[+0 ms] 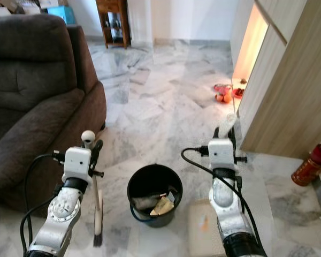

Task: Sweep floor

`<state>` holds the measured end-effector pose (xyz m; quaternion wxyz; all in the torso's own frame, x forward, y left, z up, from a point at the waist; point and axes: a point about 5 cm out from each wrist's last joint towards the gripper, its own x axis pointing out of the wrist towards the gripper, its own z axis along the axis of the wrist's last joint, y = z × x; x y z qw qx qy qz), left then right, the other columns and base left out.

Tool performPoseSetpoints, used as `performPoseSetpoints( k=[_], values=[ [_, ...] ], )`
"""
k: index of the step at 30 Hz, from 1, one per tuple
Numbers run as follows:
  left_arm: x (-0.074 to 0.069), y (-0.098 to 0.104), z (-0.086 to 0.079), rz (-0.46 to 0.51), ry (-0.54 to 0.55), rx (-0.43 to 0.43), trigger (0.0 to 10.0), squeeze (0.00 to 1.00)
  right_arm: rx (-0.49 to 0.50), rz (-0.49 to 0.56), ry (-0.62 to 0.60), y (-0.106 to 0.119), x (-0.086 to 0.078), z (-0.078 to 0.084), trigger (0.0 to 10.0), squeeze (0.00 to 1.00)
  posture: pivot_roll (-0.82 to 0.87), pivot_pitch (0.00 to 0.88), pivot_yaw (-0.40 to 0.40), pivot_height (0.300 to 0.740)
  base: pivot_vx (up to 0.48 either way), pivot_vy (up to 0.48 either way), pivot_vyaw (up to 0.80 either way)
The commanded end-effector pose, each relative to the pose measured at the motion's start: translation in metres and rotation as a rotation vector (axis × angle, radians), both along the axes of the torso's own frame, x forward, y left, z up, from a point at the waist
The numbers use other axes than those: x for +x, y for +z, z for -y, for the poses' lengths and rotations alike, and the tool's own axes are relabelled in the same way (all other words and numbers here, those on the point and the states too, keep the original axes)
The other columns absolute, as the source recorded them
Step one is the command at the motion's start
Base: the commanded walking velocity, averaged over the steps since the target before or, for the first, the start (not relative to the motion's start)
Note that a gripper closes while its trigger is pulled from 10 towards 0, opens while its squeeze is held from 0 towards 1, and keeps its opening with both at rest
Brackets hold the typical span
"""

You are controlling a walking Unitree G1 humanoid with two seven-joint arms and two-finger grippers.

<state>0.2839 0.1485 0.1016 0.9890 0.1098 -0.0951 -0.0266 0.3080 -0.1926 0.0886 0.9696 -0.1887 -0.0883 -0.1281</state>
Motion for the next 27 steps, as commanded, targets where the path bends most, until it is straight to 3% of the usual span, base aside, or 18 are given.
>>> performPoseSetpoints(
  k=[1,27],
  values=[
    [0.0,0.011,-0.002,0.055,-0.007,0.014,10.0,0.0,-0.017,0.068,0.02,0.014,0.007,0.0,10.0,0.0,0.15,0.0,0.048,0.74,0.0,0.0,0.0],
    [-0.005,0.01,-0.001,0.058,-0.011,-0.003,10.0,0.0,0.014,0.043,0.048,0.002,0.008,0.002,10.0,0.0,0.13,0.0,0.038,0.74,0.0,0.0,0.0]
  ],
)
